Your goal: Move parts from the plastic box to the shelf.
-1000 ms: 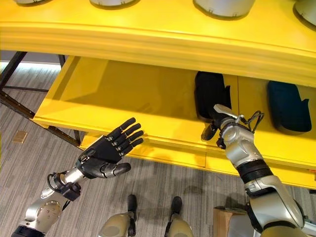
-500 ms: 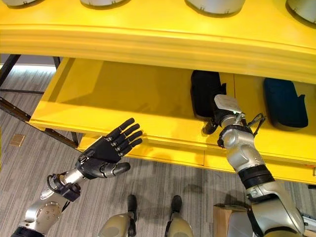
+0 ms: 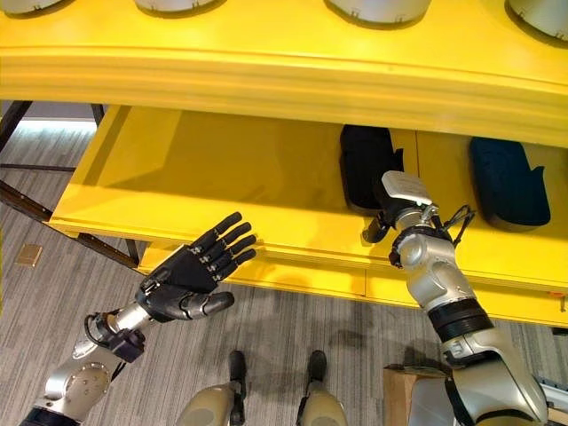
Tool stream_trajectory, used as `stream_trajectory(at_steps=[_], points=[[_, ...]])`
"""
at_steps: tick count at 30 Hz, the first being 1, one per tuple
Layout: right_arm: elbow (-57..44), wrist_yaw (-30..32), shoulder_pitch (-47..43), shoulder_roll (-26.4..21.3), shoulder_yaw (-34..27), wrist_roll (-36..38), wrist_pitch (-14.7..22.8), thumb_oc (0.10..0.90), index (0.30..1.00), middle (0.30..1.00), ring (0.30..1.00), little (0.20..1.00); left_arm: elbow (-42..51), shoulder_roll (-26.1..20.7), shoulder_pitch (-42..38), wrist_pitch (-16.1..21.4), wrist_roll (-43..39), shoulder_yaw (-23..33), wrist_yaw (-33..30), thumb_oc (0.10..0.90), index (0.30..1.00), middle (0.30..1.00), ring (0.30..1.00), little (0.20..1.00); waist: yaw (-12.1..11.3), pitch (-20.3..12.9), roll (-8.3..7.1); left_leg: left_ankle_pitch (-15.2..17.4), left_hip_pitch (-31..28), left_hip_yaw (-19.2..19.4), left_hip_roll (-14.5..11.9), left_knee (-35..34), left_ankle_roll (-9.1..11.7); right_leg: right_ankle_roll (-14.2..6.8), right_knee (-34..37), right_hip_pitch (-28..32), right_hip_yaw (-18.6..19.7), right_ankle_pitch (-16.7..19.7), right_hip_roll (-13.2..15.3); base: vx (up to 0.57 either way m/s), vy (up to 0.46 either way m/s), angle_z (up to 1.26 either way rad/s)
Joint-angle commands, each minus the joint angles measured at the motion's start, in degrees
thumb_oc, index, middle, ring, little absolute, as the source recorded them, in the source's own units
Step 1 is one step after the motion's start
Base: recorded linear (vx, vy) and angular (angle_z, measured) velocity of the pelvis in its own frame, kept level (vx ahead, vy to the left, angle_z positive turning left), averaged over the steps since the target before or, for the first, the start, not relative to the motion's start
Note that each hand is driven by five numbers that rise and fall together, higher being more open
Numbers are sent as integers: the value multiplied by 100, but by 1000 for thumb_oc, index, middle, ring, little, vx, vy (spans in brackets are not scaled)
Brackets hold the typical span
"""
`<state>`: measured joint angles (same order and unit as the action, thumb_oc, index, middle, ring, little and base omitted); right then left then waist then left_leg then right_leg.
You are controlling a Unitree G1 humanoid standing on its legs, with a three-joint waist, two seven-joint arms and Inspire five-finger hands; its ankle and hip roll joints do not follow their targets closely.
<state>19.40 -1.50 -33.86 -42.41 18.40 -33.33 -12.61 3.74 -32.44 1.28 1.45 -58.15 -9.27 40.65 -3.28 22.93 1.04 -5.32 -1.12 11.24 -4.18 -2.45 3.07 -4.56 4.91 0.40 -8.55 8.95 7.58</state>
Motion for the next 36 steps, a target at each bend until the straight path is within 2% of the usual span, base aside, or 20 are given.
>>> stream_trajectory(at_steps=[1, 6, 9, 11, 13, 15, 18, 22, 24, 27, 33, 36], points=[[-652, 826, -393, -490, -138, -956, 370, 900, 1000, 1000, 1000, 1000, 607, 86, 11, 551, -367, 35, 228, 900, 1000, 1000, 1000, 1000, -49, -520, -25, 813, 218, -109, 75, 800, -163, 162, -976, -234, -2, -1049, -292, 0, 0, 0], [-1475, 1117, 49, -477, -353, -1267, 628, 900, 1000, 1000, 1000, 1000, 717, 85, 183, 637, -389, 61, 213, 900, 1000, 1000, 1000, 1000, 16, -560, -21, 847, 194, -78, 98, 777, -193, 138, -954, -227, 50, -1053, -299, -8, 35, -4], [-1685, 1120, 199, -445, -414, -1410, 599, 900, 1000, 1000, 1000, 1000, 743, 106, 223, 657, -376, 73, 196, 900, 1000, 1000, 1000, 1000, 46, -586, -24, 864, 178, -58, 104, 774, -200, 128, -941, -216, 78, -1056, -298, -1, 13, 0], [-1966, 1383, 482, -464, -551, -1305, 936, 900, 1000, 1000, 1000, 1000, 796, 105, 310, 715, -430, 124, 184, 900, 1000, 1000, 1000, 1000, 95, -604, -20, 868, 161, -36, 103, 752, -204, 118, -910, -208, 114, -1046, -301, -11, 52, -2], [-2608, 1494, 945, -426, -779, -1433, 1044, 900, 1000, 1000, 1000, 1000, 803, 166, 374, 780, -396, 151, 180, 900, 1000, 1000, 1000, 1000, 171, -625, -21, 886, 137, 14, 93, 752, -211, 97, -914, -207, 150, -1040, -296, -5, 58, -3], [-2814, 1353, 1159, -364, -911, -1366, 1135, 900, 1000, 1000, 1000, 1000, 839, 182, 402, 801, -380, 163, 150, 900, 1000, 1000, 1000, 1000, 208, -641, -26, 902, 122, 29, 97, 748, -218, 88, -919, -210, 182, -1040, -299, -13, 55, -9], [-3366, 1307, 1985, -188, -1121, -857, 1281, 900, 1000, 1000, 1000, 1000, 880, 304, 536, 965, -343, 185, 143, 900, 1000, 1000, 1000, 1000, 333, -693, -31, 919, 42, 116, 90, 692, -242, 71, -898, -181, 268, -1032, -299, -37, 108, -13], [-3597, 1443, 2541, -64, -1323, -419, 1432, 900, 1000, 1000, 1000, 1000, 888, 343, 660, 1103, -396, 212, 180, 900, 1000, 1000, 1000, 1000, 434, -759, -54, 925, -34, 189, 86, 635, -253, 49, -864, -136, 309, -1018, -289, -27, 112, -14], [-3761, 1625, 3051, 130, -1608, 176, 1604, 900, 1000, 1000, 1000, 1000, 897, 386, 766, 1160, -438, 303, 251, 900, 1000, 1000, 1000, 1000, 550, -849, -102, 942, -107, 266, 86, 582, -256, 21, -839, -96, 347, -1006, -283, -50, 170, -14], [-3967, 1870, 3671, 366, -1916, 498, 1920, 900, 1000, 1000, 1000, 1000, 891, 419, 912, 1255, -418, 358, 371, 900, 1000, 1000, 1000, 1000, 689, -971, -162, 962, -209, 365, 99, 500, -273, -20, -785, -36, 406, -988, -282, -48, 191, -14], [-4085, 2366, 4485, 623, -2365, 706, 2529, 900, 1000, 1000, 1000, 1000, 780, 397, 951, 1011, -407, 186, 788, 900, 1000, 1000, 1000, 1000, 997, -1172, -266, 927, -458, 570, 134, 140, -296, -195, -505, 47, 664, -805, -280, -16, 219, -22], [-4217, 2570, 4790, 718, -2418, 820, 2897, 900, 1000, 1000, 1000, 1000, 725, 310, 853, 858, -70, -95, 1016, 900, 1000, 1000, 1000, 1000, 1168, -1113, -284, 844, -572, 812, 117, -75, -261, -356, -402, -53, 666, -615, -224, -65, 151, -36]])
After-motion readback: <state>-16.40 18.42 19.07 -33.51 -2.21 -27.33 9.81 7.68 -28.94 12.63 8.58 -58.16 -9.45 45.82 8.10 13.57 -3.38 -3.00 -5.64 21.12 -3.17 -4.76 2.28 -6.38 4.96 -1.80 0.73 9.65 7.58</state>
